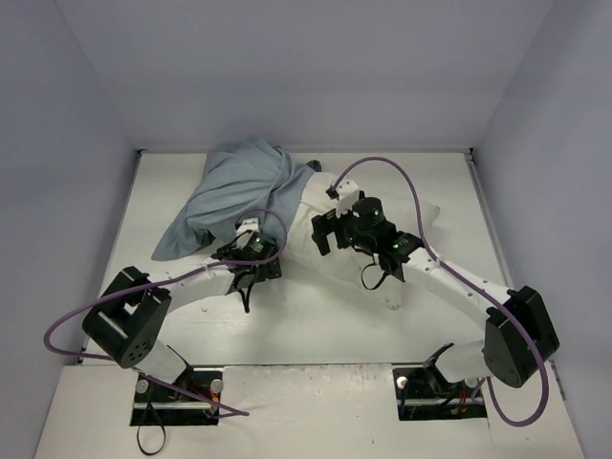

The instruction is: Put the pillow into the pillowcase

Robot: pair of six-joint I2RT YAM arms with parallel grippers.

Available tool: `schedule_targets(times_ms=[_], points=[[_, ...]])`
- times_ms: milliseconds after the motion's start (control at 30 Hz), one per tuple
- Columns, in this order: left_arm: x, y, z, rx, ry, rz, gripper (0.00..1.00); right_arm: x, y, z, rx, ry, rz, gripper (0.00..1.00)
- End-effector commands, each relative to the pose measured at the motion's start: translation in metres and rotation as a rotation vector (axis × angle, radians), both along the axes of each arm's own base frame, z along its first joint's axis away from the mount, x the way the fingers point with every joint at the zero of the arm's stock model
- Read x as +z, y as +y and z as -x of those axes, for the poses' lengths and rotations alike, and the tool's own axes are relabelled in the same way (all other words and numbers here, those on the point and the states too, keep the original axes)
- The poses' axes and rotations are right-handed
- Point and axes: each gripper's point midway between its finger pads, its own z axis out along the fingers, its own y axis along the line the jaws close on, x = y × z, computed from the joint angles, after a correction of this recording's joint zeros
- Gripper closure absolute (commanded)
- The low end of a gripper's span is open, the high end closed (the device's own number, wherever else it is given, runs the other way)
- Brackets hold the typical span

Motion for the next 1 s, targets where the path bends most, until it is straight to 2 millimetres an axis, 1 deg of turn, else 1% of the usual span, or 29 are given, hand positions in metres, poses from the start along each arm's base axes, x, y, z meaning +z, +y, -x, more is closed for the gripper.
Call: schedule_targets(times_ms=[0, 33, 67, 100, 133, 200, 233, 267, 300, 333, 367, 400, 433, 500, 533, 567, 633, 667, 700, 767, 800, 867, 900, 967], points=[[0.033, -0.013, -0.039, 0.040, -0.163, 0.036, 0.24, 0.015, 0.016, -0.005, 0.048, -0.049, -0.045, 0.00], [0.033, -0.014, -0.039, 0.034, -0.164, 0.037, 0.34, 0.012, 0.017, -0.005, 0.064, -0.053, -0.028, 0.00], [0.036, -0.022, -0.045, 0.016, -0.187, 0.063, 0.82, 0.010, 0.018, -0.005, 0.072, -0.052, -0.025, 0.02], [0.040, -0.024, -0.047, 0.011, -0.195, 0.068, 0.96, 0.008, 0.021, -0.004, 0.093, -0.047, -0.023, 0.04], [0.042, -0.028, -0.047, -0.009, -0.190, 0.075, 1.00, 0.005, 0.023, -0.005, 0.105, -0.041, -0.019, 0.10], [0.046, -0.031, -0.045, -0.037, -0.193, 0.081, 1.00, 0.000, 0.027, -0.004, 0.126, -0.028, -0.015, 0.19], [0.050, -0.034, -0.043, -0.052, -0.201, 0.084, 1.00, -0.004, 0.030, -0.002, 0.140, -0.018, -0.014, 0.21], [0.059, -0.034, -0.042, -0.058, -0.222, 0.097, 1.00, -0.003, 0.031, -0.002, 0.142, -0.019, -0.014, 0.22], [0.060, -0.035, -0.039, -0.067, -0.222, 0.107, 1.00, -0.001, 0.033, 0.001, 0.146, -0.025, -0.017, 0.21], [0.065, -0.035, -0.039, -0.069, -0.232, 0.117, 1.00, 0.007, 0.031, 0.001, 0.132, -0.051, -0.017, 0.18], [0.071, -0.035, -0.038, -0.069, -0.247, 0.130, 1.00, 0.013, 0.031, 0.004, 0.138, -0.069, -0.016, 0.10], [0.072, -0.035, -0.037, -0.070, -0.251, 0.133, 1.00, 0.028, 0.034, 0.011, 0.160, -0.111, -0.026, 0.05], [0.074, -0.034, -0.036, -0.072, -0.255, 0.137, 1.00, 0.035, 0.033, 0.013, 0.169, -0.145, -0.011, 0.01], [0.078, -0.034, -0.036, -0.075, -0.266, 0.141, 1.00, 0.048, 0.033, 0.019, 0.195, -0.191, -0.006, 0.00], [0.077, -0.034, -0.035, -0.080, -0.264, 0.141, 1.00, 0.058, 0.034, 0.024, 0.212, -0.226, -0.006, 0.00], [0.078, -0.035, -0.035, -0.082, -0.267, 0.147, 1.00, 0.059, 0.034, 0.027, 0.226, -0.236, -0.001, 0.00], [0.077, -0.036, -0.033, -0.083, -0.270, 0.161, 1.00, 0.051, 0.035, 0.031, 0.243, -0.232, 0.025, 0.00], [0.080, -0.036, -0.033, -0.082, -0.278, 0.173, 1.00, 0.044, 0.034, 0.030, 0.240, -0.229, 0.045, 0.00], [0.080, -0.036, -0.032, -0.083, -0.280, 0.179, 1.00, 0.029, 0.035, 0.029, 0.243, -0.200, 0.067, 0.00], [0.083, -0.036, -0.031, -0.088, -0.289, 0.184, 1.00, 0.014, 0.040, 0.030, 0.267, -0.168, 0.082, 0.00], [0.084, -0.036, -0.031, -0.092, -0.292, 0.186, 1.00, 0.001, 0.044, 0.030, 0.278, -0.135, 0.096, 0.00], [0.090, -0.039, -0.031, -0.110, -0.299, 0.196, 1.00, -0.013, 0.051, 0.030, 0.292, -0.108, 0.112, 0.00], [0.093, -0.041, -0.031, -0.120, -0.303, 0.202, 1.00, -0.031, 0.054, 0.028, 0.298, -0.066, 0.131, 0.00], [0.102, -0.048, -0.031, -0.150, -0.313, 0.226, 1.00, -0.038, 0.062, 0.024, 0.310, -0.050, 0.131, 0.00]])
